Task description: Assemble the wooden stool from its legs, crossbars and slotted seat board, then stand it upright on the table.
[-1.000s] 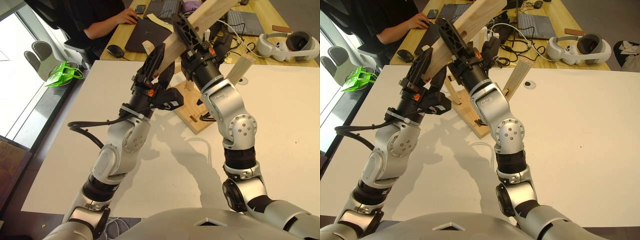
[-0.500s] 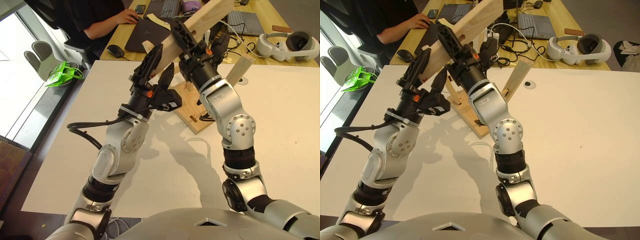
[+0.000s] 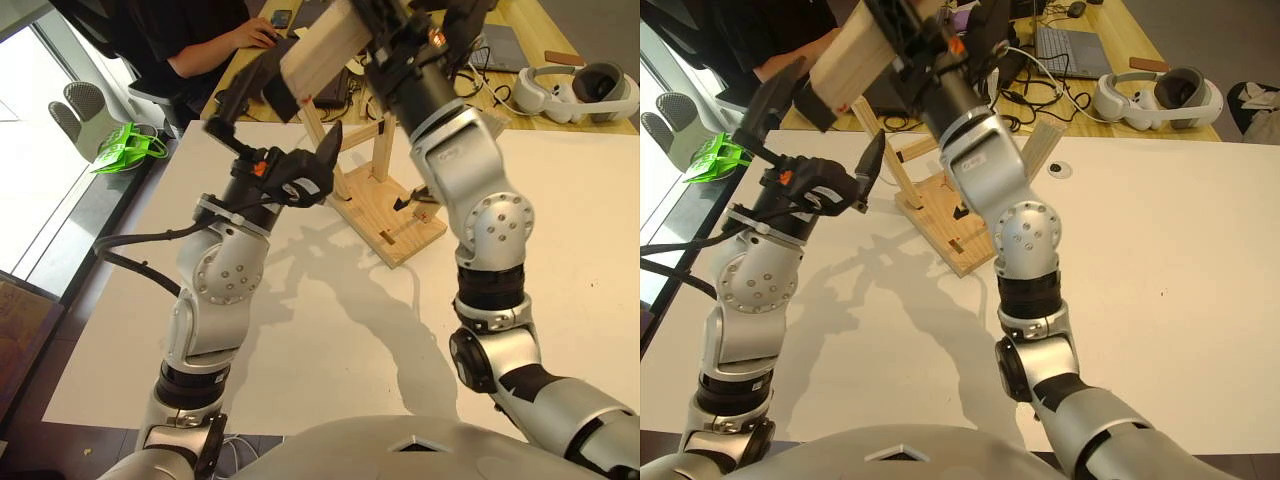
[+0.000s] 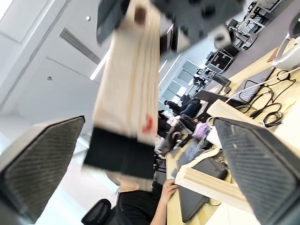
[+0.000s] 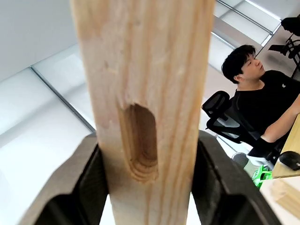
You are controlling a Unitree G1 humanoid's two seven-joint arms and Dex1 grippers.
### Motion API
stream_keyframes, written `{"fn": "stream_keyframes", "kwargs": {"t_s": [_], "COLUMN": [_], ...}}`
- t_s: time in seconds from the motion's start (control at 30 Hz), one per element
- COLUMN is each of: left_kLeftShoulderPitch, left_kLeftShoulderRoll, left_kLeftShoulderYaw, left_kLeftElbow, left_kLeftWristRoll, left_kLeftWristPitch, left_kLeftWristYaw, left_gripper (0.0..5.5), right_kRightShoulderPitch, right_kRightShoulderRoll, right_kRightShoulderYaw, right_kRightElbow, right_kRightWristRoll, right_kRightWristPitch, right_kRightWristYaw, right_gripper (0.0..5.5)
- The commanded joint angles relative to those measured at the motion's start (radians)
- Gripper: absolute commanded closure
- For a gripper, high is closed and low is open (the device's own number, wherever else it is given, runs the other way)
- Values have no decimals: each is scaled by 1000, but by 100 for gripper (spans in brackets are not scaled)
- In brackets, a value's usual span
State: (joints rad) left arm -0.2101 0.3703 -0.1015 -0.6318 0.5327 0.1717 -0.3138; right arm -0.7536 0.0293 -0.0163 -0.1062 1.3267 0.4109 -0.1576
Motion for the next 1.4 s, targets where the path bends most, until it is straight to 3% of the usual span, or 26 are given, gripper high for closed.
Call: {"fn": "stream_keyframes", "kwargs": {"t_s": [0.03,0.13,0.37,0.53,0.63,0.77,0.93,1.17,1.4], "left_kLeftShoulderPitch": [-6,-43,-434,-782,-901,-869,-737,-611,-457], "left_kLeftShoulderRoll": [-5,-34,-88,-104,-120,-119,-113,-108,64], "left_kLeftShoulderYaw": [39,95,601,908,999,981,885,838,662], "left_kLeftElbow": [-43,-87,-52,108,186,177,113,121,139], "left_kLeftWristRoll": [-80,-244,-988,-1320,-1419,-1517,-1633,-1880,-2235], "left_kLeftWristPitch": [54,160,941,1295,1426,1442,1442,1391,1134], "left_kLeftWristYaw": [-52,-113,-214,-150,-100,-22,46,133,314], "left_gripper": [10,10,10,10,10,10,10,10,10], "right_kRightShoulderPitch": [-21,-18,-10,25,61,87,165,215,217], "right_kRightShoulderRoll": [-82,-150,-381,-462,-499,-491,-439,-453,-484], "right_kRightShoulderYaw": [-81,-99,-138,-155,-127,-25,46,27,0], "right_kRightElbow": [45,36,-23,-76,-107,-133,-267,-329,-297], "right_kRightWristRoll": [-47,-76,28,175,168,-114,-243,-106,-36], "right_kRightWristPitch": [44,101,347,513,573,482,442,497,529], "right_kRightWristYaw": [51,148,565,745,827,777,723,859,913], "right_gripper": [333,333,333,333,333,333,333,333,333]}}
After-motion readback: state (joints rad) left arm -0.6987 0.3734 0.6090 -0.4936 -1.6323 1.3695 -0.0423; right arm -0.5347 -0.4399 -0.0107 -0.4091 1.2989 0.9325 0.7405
